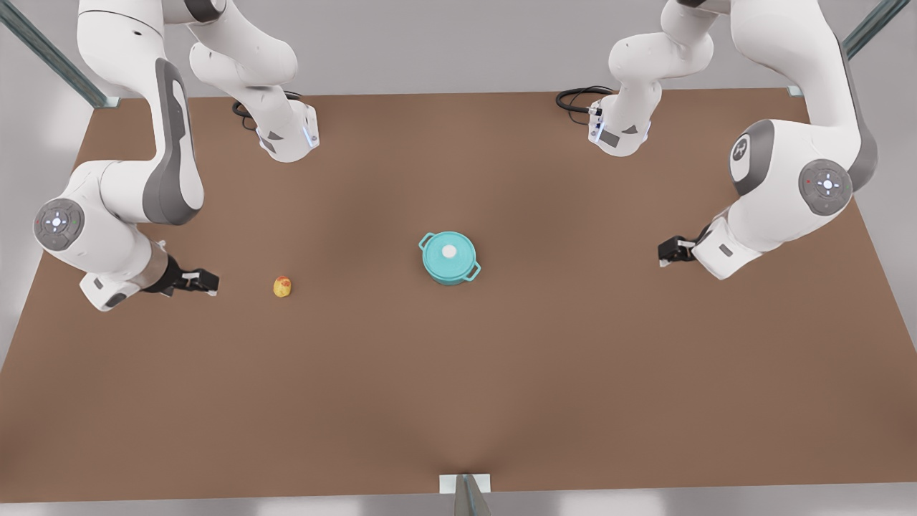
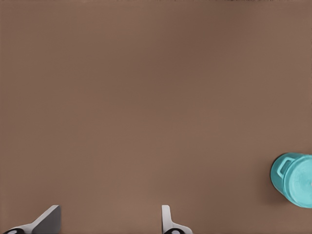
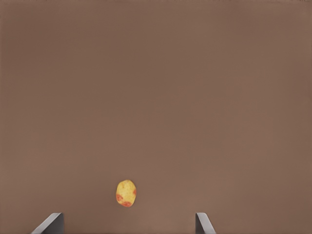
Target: Open the pot lid and put the potato into the pot
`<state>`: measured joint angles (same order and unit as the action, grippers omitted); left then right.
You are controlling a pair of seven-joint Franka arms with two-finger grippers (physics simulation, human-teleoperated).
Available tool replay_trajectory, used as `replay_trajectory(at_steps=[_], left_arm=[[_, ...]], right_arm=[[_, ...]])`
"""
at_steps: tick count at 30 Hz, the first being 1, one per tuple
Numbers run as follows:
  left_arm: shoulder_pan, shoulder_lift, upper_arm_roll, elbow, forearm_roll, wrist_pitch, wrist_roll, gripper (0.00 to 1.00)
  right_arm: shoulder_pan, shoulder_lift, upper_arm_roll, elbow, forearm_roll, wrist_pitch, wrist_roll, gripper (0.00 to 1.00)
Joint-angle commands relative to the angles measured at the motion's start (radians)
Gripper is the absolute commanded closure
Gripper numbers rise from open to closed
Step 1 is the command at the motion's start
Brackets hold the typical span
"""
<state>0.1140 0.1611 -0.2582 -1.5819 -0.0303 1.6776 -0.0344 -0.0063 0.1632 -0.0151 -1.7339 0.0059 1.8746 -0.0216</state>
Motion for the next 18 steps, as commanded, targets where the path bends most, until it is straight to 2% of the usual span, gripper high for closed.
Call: replay_trajectory(at_steps=[1, 4, 5, 6, 9, 11, 14, 16, 18], left_arm=[[-0.008, 0.000, -0.001, 0.002, -0.002, 0.025, 0.074, 0.00], [-0.060, 0.026, -0.026, 0.002, 0.009, 0.019, 0.076, 0.00], [-0.123, 0.057, -0.027, 0.005, 0.052, 0.022, -0.011, 0.00], [-0.241, 0.135, -0.027, 0.072, 0.122, 0.030, -0.206, 0.00], [-0.502, 0.251, -0.042, 0.168, 0.127, 0.090, -0.634, 0.00], [-0.608, 0.314, -0.042, 0.209, 0.130, 0.151, -0.853, 0.00], [-0.724, 0.412, -0.041, 0.227, 0.182, 0.255, -1.108, 0.00], [-0.767, 0.491, -0.042, 0.284, 0.239, 0.266, -1.210, 0.00], [-0.781, 0.502, -0.042, 0.258, 0.236, 0.332, -1.234, 0.00]], right_arm=[[0.000, -0.001, 0.001, 0.000, 0.000, 0.047, -0.017, 0.00], [0.038, 0.002, 0.004, 0.000, 0.002, 0.041, -0.015, 0.00], [0.084, 0.005, 0.004, 0.000, 0.002, 0.041, -0.014, 0.00], [0.136, 0.005, 0.004, 0.002, 0.005, 0.041, -0.008, 0.00], [0.242, 0.010, 0.006, 0.002, 0.003, 0.041, 0.068, 0.00], [0.249, 0.030, 0.006, 0.005, 0.006, 0.038, 0.085, 0.00], [0.256, 0.068, 0.000, 0.008, 0.005, -0.045, 0.120, 0.00], [0.244, 0.076, -0.002, -0.001, 0.005, -0.046, 0.123, 0.00], [0.241, 0.067, -0.006, -0.081, 0.008, 0.009, 0.126, 0.00]])
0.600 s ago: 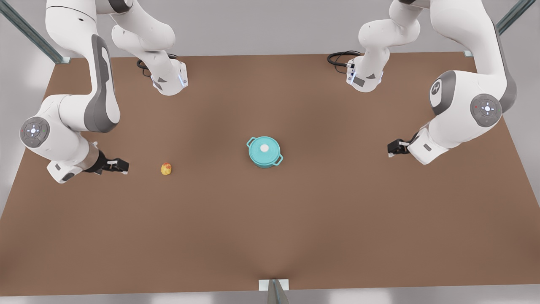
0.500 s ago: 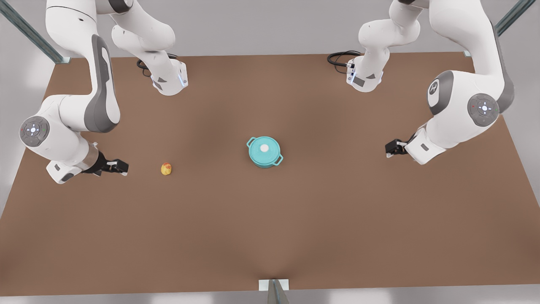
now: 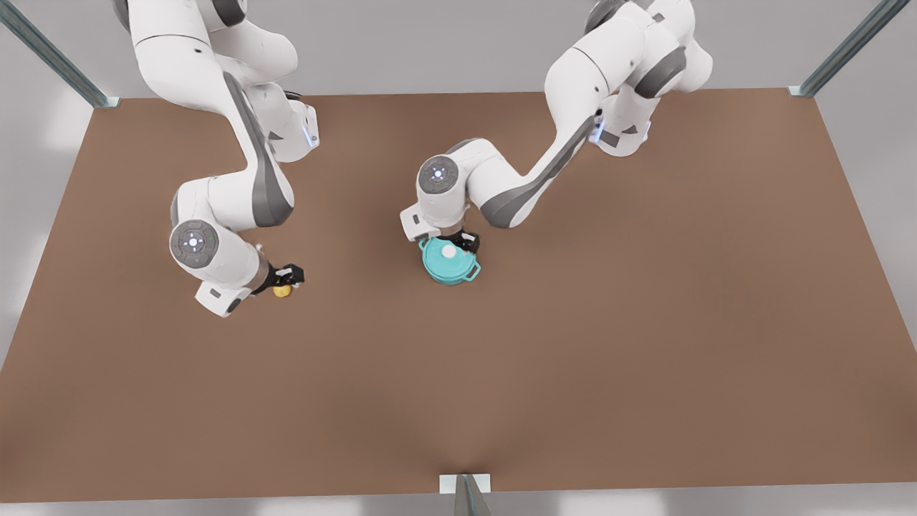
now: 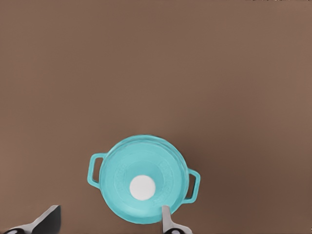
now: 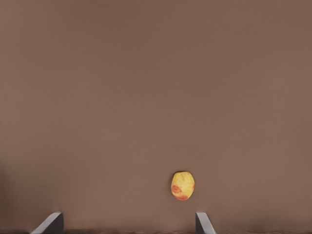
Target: Open the pot lid and put the potato into the pot
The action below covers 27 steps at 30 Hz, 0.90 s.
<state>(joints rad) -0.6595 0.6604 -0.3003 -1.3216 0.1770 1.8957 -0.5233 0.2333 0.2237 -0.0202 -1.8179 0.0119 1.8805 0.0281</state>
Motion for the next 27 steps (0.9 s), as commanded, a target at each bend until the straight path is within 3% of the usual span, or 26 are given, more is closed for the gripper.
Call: replay_trajectory(at_steps=[1, 2, 3, 9, 27], left_arm=[[-0.008, 0.025, 0.001, -0.005, 0.039, 0.138, -0.756, 0.00], [0.000, 0.041, 0.003, -0.045, 0.151, 0.161, -0.730, 0.00], [0.049, 0.021, 0.001, -0.108, 0.153, 0.210, -0.644, 0.00], [0.031, 0.028, 0.000, -0.156, 0.151, 0.246, -0.661, 0.00], [0.020, 0.025, -0.013, -0.251, 0.122, 0.365, -0.716, 0.00]], right_arm=[[-0.012, -0.024, -0.003, -0.089, 0.003, 0.097, 0.075, 0.00], [-0.015, -0.033, -0.004, -0.149, 0.006, 0.163, 0.073, 0.00], [-0.031, -0.024, -0.004, -0.178, 0.016, 0.204, 0.069, 0.00], [-0.062, -0.033, -0.006, -0.348, 0.016, 0.540, 0.004, 0.00], [-0.081, 0.072, -0.020, -0.423, 0.013, 0.602, -0.214, 0.00]])
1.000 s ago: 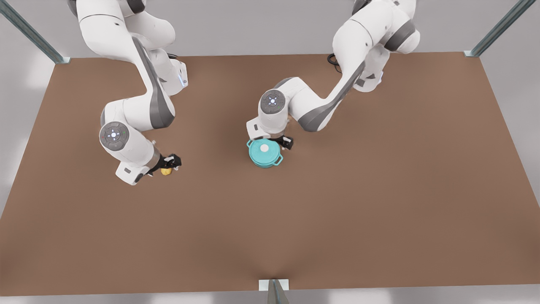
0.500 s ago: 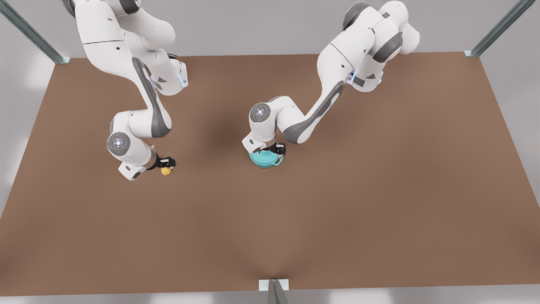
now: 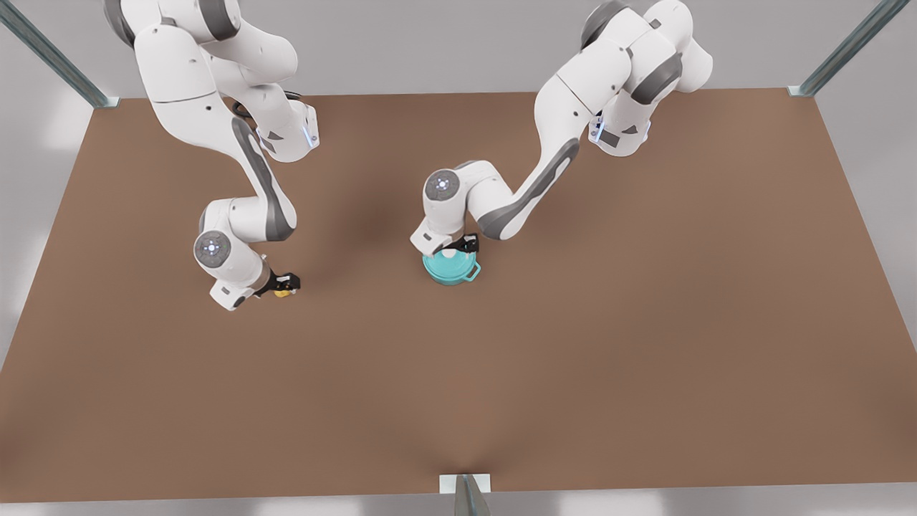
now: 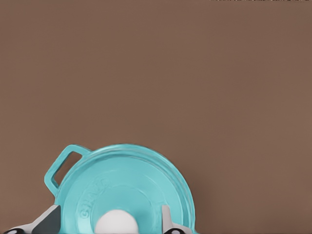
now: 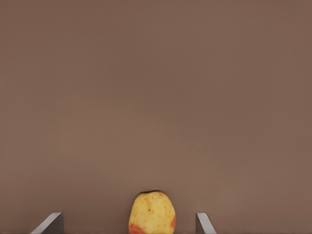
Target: Open the pot lid and put the potato into the pot
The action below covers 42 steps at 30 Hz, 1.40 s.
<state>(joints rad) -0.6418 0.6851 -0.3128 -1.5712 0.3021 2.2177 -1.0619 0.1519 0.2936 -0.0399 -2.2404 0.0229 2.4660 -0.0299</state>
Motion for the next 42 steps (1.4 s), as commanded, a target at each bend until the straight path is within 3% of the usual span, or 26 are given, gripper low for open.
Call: replay_trajectory(at_steps=[1, 11, 12, 13, 18, 21, 24, 27, 32, 33, 35, 36, 38, 39, 40, 41, 42], left_arm=[[0.004, 0.004, 0.000, -0.001, -0.003, 0.050, -0.179, 0.00], [-0.003, 0.005, 0.000, -0.044, -0.001, 0.060, -0.184, 0.00], [-0.001, 0.001, 0.000, -0.043, -0.001, 0.051, -0.187, 0.40], [-0.001, 0.001, 0.000, -0.043, -0.001, 0.050, -0.185, 0.56], [0.002, -0.009, 0.000, -0.043, -0.001, 0.042, -0.179, 0.70], [0.007, -0.033, 0.001, -0.029, 0.000, 0.016, -0.179, 0.70], [0.172, -0.038, 0.003, 0.111, -0.003, -0.199, 0.059, 0.69], [0.326, 0.085, 0.006, 0.135, 0.003, -0.038, 0.284, 0.69], [0.363, 0.165, 0.009, 0.135, 0.014, 0.089, 0.333, 0.68], [0.382, 0.154, 0.009, 0.137, 0.014, 0.080, 0.339, 0.00], [0.433, 0.120, 0.003, 0.141, 0.011, -0.002, 0.444, 0.00], [0.464, 0.082, 0.000, 0.186, 0.002, -0.136, 0.511, 0.00], [0.640, -0.030, -0.014, 0.362, -0.009, -0.597, 1.024, 0.00], [0.732, -0.131, -0.016, 0.365, -0.083, -0.725, 1.162, 0.00], [0.815, -0.330, -0.006, 0.188, -0.236, -0.684, 1.087, 0.00], [0.838, -0.558, -0.008, -0.135, -0.284, -0.391, 1.071, 0.00], [0.827, -0.515, -0.017, -0.089, -0.281, -0.417, 1.048, 0.00]], right_arm=[[0.000, 0.009, 0.000, -0.002, 0.002, 0.016, -0.163, 0.00], [0.000, 0.045, 0.000, -0.036, 0.002, 0.014, -0.177, 0.00], [0.000, 0.053, 0.000, -0.039, 0.002, 0.014, -0.177, 0.00], [-0.002, 0.053, 0.000, -0.050, 0.002, 0.014, -0.177, 0.00], [-0.020, 0.065, 0.000, -0.048, 0.002, 0.017, -0.177, 0.00], [-0.020, 0.087, 0.000, -0.047, 0.002, 0.045, -0.179, 0.00], [-0.026, 0.096, 0.000, -0.045, 0.002, 0.053, -0.179, 0.00], [-0.034, 0.098, 0.000, -0.039, 0.002, 0.053, -0.188, 0.00], [-0.035, 0.105, -0.001, -0.028, 0.000, 0.053, -0.188, 0.03], [-0.035, 0.105, -0.001, -0.027, 0.000, 0.053, -0.188, 0.04], [-0.035, 0.124, -0.001, -0.027, 0.002, 0.079, -0.188, 0.05], [-0.035, 0.127, -0.001, -0.028, 0.002, 0.080, -0.188, 0.05], [-0.035, 0.128, -0.001, -0.028, 0.003, 0.080, -0.188, 0.05], [-0.035, 0.128, -0.001, -0.028, 0.002, 0.080, -0.188, 0.05], [-0.034, 0.128, -0.001, -0.030, 0.003, 0.080, -0.188, 0.05], [-0.034, 0.128, -0.001, -0.030, 0.003, 0.080, -0.188, 0.05], [-0.034, 0.127, -0.001, -0.030, 0.003, 0.080, -0.186, 0.06]])
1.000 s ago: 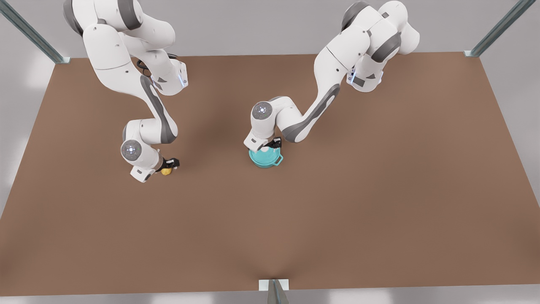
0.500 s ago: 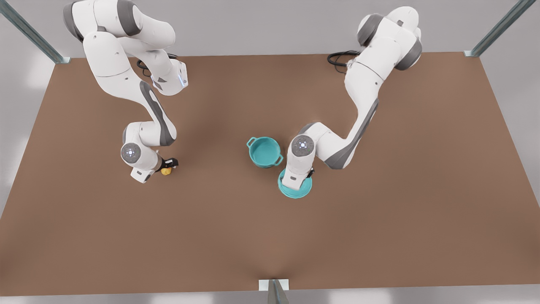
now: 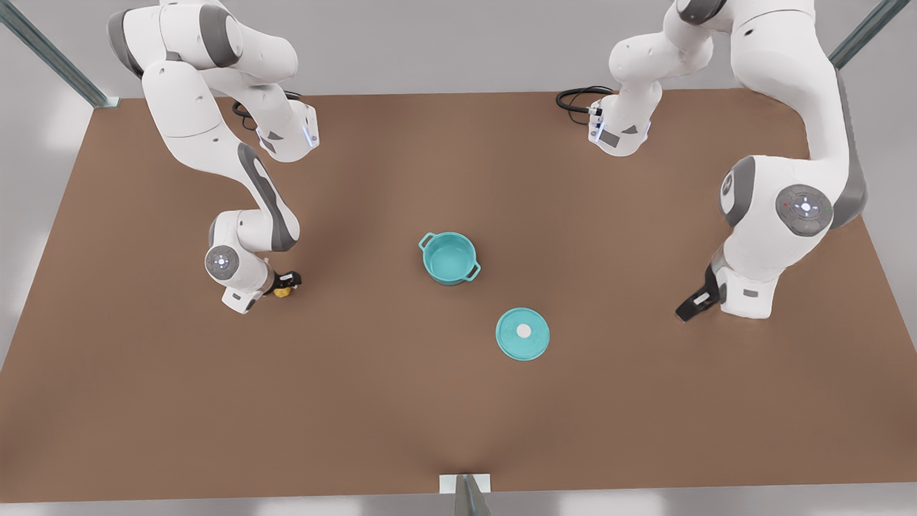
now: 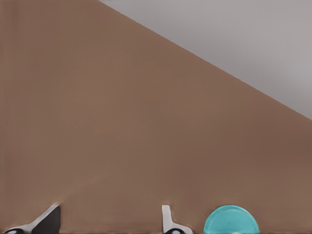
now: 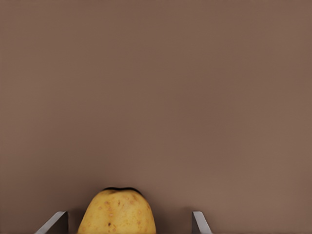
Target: Open the pot lid and put the potato into the pot
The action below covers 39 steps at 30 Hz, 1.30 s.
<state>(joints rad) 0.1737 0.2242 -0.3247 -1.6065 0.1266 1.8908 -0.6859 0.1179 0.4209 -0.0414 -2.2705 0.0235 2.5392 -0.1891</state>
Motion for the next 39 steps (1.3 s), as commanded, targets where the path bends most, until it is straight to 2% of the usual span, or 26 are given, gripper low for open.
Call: replay_trajectory(at_steps=[1, 2, 5, 8, 12, 13, 15, 18, 28, 31, 39], left_arm=[[-0.031, -0.031, -0.005, -0.050, -0.105, -0.088, 0.596, 0.00], [-0.031, -0.026, -0.004, -0.041, -0.139, -0.070, 0.477, 0.00], [-0.062, -0.036, -0.063, 0.095, -0.114, -0.128, 0.476, 0.00], [-0.037, -0.036, -0.054, 0.106, -0.116, -0.128, 0.473, 0.00], [-0.026, -0.045, -0.065, 0.129, -0.111, -0.183, 0.471, 0.00], [-0.026, -0.045, -0.063, 0.134, -0.113, -0.206, 0.471, 0.00], [-0.025, -0.043, -0.056, 0.151, -0.110, -0.268, 0.471, 0.00], [-0.025, -0.042, -0.059, 0.160, -0.073, -0.289, 0.471, 0.00], [-0.033, -0.040, -0.076, 0.160, -0.039, -0.289, 0.471, 0.00], [-0.030, -0.040, -0.071, 0.160, -0.044, -0.289, 0.470, 0.00], [-0.031, -0.039, -0.076, 0.160, -0.038, -0.329, 0.470, 0.00]], right_arm=[[0.000, -0.005, 0.000, -0.001, 0.003, 0.004, -0.029, 0.08], [0.000, -0.008, 0.000, -0.001, 0.003, 0.003, -0.029, 0.12], [0.000, -0.011, 0.000, -0.003, 0.003, -0.002, -0.029, 0.15], [0.000, -0.016, 0.000, -0.004, 0.003, -0.004, -0.032, 0.26], [0.000, -0.014, 0.002, -0.004, 0.003, -0.004, -0.033, 0.28], [0.002, -0.014, 0.002, -0.004, 0.003, -0.004, -0.033, 0.31], [0.002, -0.014, 0.002, -0.004, 0.003, -0.004, -0.046, 0.45], [0.002, -0.014, 0.002, -0.004, 0.003, -0.007, -0.053, 0.51], [0.008, -0.094, 0.006, 0.003, 0.003, -0.068, -0.055, 0.53], [0.028, -0.160, 0.040, 0.094, 0.006, -0.261, -0.041, 0.53], [0.097, -0.172, 0.124, 0.252, 0.056, -0.398, 0.115, 0.53]])
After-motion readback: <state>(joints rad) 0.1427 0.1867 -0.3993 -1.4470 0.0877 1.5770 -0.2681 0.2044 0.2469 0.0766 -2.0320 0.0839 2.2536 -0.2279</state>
